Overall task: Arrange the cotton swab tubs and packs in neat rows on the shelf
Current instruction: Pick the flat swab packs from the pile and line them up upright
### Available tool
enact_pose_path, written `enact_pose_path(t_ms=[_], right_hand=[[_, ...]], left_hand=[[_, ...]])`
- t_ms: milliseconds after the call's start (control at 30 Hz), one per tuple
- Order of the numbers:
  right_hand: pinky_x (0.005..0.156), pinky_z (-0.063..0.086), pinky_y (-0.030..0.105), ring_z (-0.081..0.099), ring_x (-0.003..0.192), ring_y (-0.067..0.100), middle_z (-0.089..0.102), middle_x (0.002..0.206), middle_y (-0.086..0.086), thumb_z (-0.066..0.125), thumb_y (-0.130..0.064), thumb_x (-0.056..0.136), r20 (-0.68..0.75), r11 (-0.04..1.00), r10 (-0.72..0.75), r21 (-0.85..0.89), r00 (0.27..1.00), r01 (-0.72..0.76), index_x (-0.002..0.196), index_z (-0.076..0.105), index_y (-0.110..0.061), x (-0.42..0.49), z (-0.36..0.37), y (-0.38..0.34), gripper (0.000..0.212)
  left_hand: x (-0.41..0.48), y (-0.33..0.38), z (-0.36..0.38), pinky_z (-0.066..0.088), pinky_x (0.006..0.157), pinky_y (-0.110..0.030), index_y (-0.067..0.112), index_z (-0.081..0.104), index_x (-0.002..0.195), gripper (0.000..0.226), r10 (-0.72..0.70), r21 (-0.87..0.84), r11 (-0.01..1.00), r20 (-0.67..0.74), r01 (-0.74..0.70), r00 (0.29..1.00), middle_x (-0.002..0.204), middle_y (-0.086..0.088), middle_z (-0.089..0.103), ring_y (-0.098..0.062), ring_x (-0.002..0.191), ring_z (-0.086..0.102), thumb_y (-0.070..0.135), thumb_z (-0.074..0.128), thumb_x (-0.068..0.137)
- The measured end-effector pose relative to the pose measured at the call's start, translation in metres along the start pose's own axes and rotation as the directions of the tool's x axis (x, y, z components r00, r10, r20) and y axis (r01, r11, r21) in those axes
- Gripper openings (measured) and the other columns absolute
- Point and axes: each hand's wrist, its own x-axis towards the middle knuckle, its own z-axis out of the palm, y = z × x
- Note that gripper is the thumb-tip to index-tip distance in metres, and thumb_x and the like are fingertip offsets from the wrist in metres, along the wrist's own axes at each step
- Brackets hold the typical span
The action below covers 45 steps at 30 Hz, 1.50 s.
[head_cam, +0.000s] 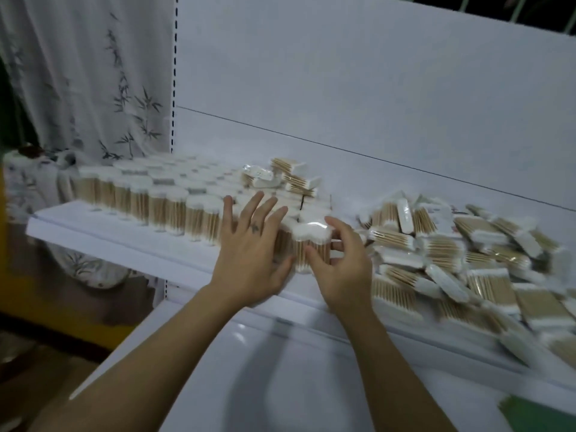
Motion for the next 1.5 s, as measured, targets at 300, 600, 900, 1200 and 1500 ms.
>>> enact_pose_path(t_ms=[300,600,900,1200,1500], right_hand=[[0.088,0.054,0.032,0.061,0.107,0.01,0.06,0.127,-0.008,0.08,-0.014,0.075,0.191,0.997,0.073,-0.053,0.979,-0.064,0.133,0.054,-0.027,0.004,-0.007,0.012,0.065],[0.081,0.054,0.02,0.065,0.087,0.0,0.063,0.103,-0.018,0.081,-0.014,0.077,0.245,0.988,0.152,-0.002,0.958,-0.156,0.138,0.046,-0.032,0.006,-0.004,0.012,0.073],[0.089,0.055,0.039,0.064,0.097,0.011,0.062,0.11,-0.015,0.08,-0.015,0.077,0.259,0.984,0.167,0.022,0.951,-0.179,0.138,0.042,-0.039,0.006,-0.002,0.018,0.075],[0.087,0.056,0.04,0.066,0.09,0.009,0.065,0.104,-0.014,0.075,-0.007,0.079,0.253,0.982,0.17,0.036,0.952,-0.185,0.131,0.043,-0.045,0.005,-0.001,0.018,0.072],[0.087,0.056,0.035,0.065,0.094,0.01,0.064,0.103,-0.014,0.077,-0.009,0.078,0.24,0.982,0.177,0.014,0.954,-0.186,0.138,0.044,-0.036,0.005,-0.004,0.019,0.073]], left_hand=[[-0.006,0.003,0.004,0.003,0.114,-0.066,0.017,0.048,0.136,0.067,-0.004,-0.025,1.0,0.009,0.004,1.0,0.148,-0.01,0.04,-0.033,0.147,0.017,0.054,0.054,0.081],[-0.004,0.0,0.006,0.006,0.113,-0.067,0.017,0.05,0.131,0.057,0.0,0.004,1.0,0.026,0.0,1.0,0.15,-0.007,0.041,-0.032,0.146,0.02,0.043,0.055,0.081],[-0.007,-0.001,0.008,0.0,0.116,-0.061,0.019,0.048,0.129,0.063,-0.048,-0.041,0.998,0.021,0.048,0.999,0.148,-0.011,0.04,-0.033,0.146,0.019,0.02,0.049,0.066],[-0.01,-0.001,0.006,0.004,0.117,-0.058,0.021,0.05,0.125,0.059,-0.083,-0.1,0.992,-0.03,0.08,0.996,0.141,-0.007,0.048,-0.031,0.142,0.029,0.02,0.031,0.069],[-0.009,0.002,0.007,0.0,0.118,-0.053,0.018,0.053,0.125,0.059,-0.129,-0.149,0.982,-0.053,0.12,0.99,0.135,-0.007,0.052,-0.031,0.138,0.032,0.015,0.048,0.066]])
